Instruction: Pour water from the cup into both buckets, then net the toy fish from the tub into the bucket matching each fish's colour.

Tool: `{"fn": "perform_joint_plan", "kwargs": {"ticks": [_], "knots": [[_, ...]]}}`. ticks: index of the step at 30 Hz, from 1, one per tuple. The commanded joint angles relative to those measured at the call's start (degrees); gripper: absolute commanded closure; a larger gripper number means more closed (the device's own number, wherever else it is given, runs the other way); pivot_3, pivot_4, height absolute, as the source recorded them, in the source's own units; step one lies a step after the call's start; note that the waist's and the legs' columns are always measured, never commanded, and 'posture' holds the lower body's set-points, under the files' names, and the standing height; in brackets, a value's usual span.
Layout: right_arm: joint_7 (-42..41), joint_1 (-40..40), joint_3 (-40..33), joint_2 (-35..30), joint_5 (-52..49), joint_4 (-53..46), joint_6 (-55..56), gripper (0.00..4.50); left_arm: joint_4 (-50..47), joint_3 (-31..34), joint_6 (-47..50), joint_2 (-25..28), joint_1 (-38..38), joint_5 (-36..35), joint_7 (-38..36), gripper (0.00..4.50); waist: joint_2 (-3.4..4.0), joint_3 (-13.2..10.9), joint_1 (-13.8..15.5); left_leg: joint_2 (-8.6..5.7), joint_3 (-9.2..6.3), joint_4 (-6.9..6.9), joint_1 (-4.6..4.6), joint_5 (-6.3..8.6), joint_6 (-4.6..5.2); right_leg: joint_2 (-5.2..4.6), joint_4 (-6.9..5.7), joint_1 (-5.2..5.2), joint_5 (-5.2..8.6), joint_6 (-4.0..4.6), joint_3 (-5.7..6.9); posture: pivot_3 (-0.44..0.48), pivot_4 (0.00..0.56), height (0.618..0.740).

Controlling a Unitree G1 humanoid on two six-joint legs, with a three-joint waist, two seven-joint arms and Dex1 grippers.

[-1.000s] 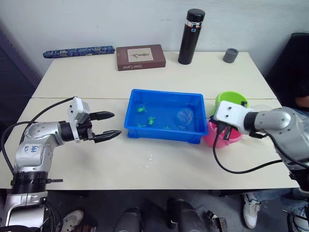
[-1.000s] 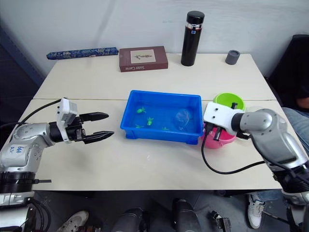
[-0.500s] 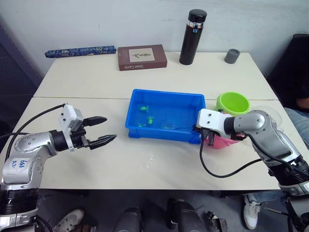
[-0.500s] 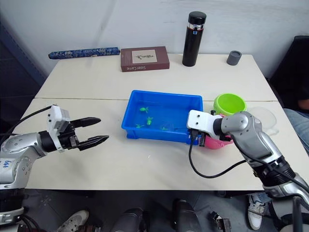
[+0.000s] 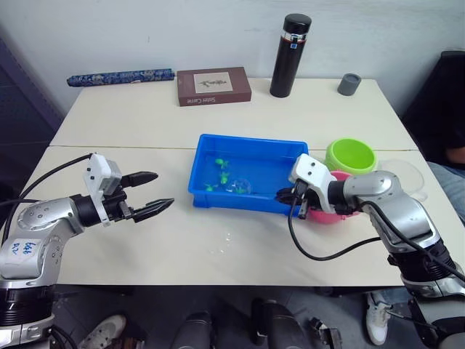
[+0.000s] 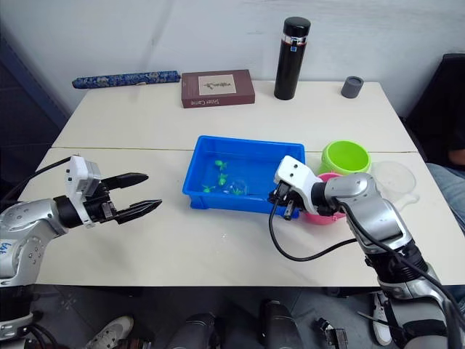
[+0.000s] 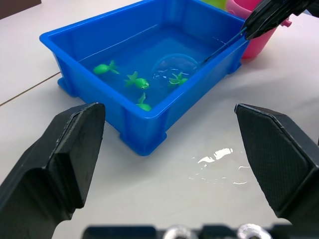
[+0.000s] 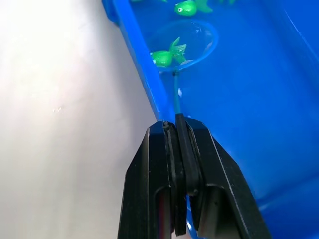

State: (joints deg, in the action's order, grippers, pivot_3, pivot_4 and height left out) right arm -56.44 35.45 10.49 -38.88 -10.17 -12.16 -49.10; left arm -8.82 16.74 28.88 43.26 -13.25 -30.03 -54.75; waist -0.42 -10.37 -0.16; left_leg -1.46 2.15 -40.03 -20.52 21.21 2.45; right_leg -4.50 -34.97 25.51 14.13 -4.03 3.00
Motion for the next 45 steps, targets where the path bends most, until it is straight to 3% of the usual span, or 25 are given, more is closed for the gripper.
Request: {"fn": "perform_joint_plan", "kwargs": {"ticks": [1,19,33,45], "knots": [[0.6,1.6,-2.1,0.0,-2.4,-1.2,-1.4,4.50,-1.4,1.3,0.1,1.1,-1.1,-1.6,-0.2,0.02,0.00,0.0,0.0,0.00,-0.01,0.01,0.00,0.00,0.00,0.01,0.00,0.00,0.00,0.00,0.00,0.000,0.150,0.740],[6.6,3.5,-8.6,-1.1,-6.8,-0.4,-3.1,4.50,4.4,-4.6,-1.9,1.6,-10.5,0.1,-4.9,0.02,0.00,0.0,-0.1,-0.01,0.00,0.03,-0.01,0.00,0.00,0.02,0.01,0.02,0.00,0.00,0.02,0.000,0.150,0.740],[12.2,-1.4,-28.0,-11.4,-11.3,-0.6,-7.0,4.50,11.7,-10.6,-5.8,-0.8,-19.5,2.2,-9.1,0.02,0.00,0.0,0.1,0.00,-0.01,0.03,-0.07,0.00,0.01,0.01,0.04,0.02,0.00,-0.01,0.04,0.000,0.150,0.740],[17.2,-13.9,-38.3,-17.5,-9.6,-1.8,-5.1,4.50,22.4,-16.2,-11.2,-5.2,-29.6,5.9,-14.7,0.02,0.00,0.0,0.3,-0.01,0.03,0.02,-0.08,-0.01,0.02,0.05,0.03,0.02,-0.01,-0.02,0.03,0.000,0.150,0.740]]}}
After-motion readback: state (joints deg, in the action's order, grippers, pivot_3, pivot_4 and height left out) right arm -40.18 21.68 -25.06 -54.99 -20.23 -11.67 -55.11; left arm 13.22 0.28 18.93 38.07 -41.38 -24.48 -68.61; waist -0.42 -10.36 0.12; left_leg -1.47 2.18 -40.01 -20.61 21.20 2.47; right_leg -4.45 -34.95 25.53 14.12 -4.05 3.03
